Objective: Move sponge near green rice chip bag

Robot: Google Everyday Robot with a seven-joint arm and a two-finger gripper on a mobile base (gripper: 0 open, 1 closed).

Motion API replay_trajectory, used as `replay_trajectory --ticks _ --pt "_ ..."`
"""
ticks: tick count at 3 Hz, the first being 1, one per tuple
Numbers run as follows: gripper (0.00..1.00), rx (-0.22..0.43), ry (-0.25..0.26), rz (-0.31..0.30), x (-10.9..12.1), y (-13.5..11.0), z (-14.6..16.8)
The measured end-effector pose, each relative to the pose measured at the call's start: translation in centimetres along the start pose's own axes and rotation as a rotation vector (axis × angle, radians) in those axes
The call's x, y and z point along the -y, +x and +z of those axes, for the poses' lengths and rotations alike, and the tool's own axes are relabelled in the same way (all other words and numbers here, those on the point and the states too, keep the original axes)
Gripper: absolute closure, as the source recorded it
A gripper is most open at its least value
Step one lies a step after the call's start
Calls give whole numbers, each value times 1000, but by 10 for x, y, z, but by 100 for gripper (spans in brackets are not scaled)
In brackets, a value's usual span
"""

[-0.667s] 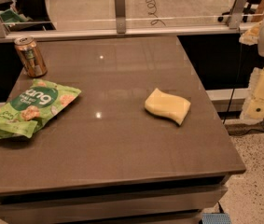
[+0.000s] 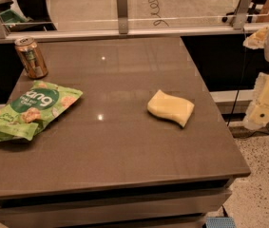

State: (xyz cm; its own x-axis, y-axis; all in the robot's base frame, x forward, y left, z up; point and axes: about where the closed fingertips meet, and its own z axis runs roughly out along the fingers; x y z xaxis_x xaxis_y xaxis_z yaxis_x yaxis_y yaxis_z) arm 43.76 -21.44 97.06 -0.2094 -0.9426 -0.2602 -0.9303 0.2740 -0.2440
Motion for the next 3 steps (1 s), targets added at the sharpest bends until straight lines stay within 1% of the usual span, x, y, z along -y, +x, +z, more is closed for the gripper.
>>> replay_trajectory --ticks 1,2,3 --pt "0 106 -36 28 -2 -7 31" --pt "0 202 -82 40 -3 -32 69" --pt "0 256 -116 52 0 -51 108"
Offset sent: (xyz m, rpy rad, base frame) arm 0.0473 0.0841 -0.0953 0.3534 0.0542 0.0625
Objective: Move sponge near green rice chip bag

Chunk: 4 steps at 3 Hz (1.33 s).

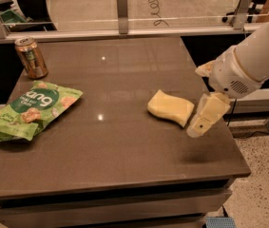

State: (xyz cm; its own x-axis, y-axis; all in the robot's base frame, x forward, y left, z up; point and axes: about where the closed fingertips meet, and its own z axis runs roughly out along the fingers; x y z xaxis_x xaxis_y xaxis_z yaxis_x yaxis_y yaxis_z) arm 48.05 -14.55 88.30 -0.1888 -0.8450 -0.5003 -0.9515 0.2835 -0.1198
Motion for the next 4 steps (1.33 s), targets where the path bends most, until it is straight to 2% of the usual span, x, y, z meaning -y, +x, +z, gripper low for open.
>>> replay_trajectory --ticks 2,3,4 --pt "0 36 -25 5 7 -7 46" --pt "15 45 -31 3 7 -8 59" --pt "39 46 -44 11 2 -5 70"
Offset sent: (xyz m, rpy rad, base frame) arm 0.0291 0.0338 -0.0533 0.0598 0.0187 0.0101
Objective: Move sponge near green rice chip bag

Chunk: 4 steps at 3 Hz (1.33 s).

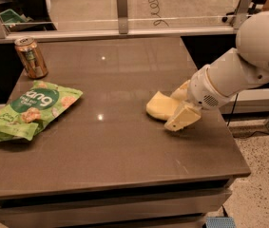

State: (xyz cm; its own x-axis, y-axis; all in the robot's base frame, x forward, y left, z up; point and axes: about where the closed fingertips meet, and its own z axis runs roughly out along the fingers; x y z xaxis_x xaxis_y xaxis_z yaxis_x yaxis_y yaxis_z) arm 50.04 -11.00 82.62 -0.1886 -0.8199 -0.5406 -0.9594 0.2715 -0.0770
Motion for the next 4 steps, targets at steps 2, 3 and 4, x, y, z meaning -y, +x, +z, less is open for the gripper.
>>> replay_trajectory --ticks 2,3,4 --pt "86 35 -4 -18 4 -21 2" --pt "100 73 -6 -65 10 -59 4" --pt "100 118 -20 -119 9 -105 13"
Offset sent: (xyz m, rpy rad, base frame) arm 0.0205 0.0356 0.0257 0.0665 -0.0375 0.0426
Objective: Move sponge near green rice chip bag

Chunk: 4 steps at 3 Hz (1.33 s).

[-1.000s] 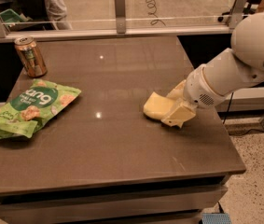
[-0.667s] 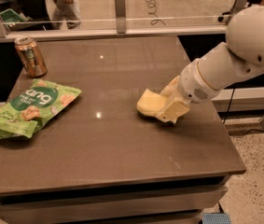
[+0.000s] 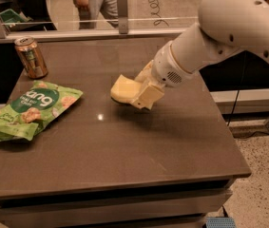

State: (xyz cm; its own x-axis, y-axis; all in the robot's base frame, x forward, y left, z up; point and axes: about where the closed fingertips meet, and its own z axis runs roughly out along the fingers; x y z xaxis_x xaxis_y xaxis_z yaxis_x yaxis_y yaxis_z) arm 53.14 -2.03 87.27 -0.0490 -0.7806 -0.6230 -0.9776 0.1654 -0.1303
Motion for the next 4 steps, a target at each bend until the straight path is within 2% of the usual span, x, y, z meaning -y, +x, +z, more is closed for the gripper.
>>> replay_trajectory --ticks 1,2,3,4 --pt "100 35 -28 -40 -7 -35 21" --pt "100 65 -68 -76 -23 -60 49" --pt "100 124 -108 -158 -43 -84 74" --pt "100 124 -108 -158 -43 -84 74"
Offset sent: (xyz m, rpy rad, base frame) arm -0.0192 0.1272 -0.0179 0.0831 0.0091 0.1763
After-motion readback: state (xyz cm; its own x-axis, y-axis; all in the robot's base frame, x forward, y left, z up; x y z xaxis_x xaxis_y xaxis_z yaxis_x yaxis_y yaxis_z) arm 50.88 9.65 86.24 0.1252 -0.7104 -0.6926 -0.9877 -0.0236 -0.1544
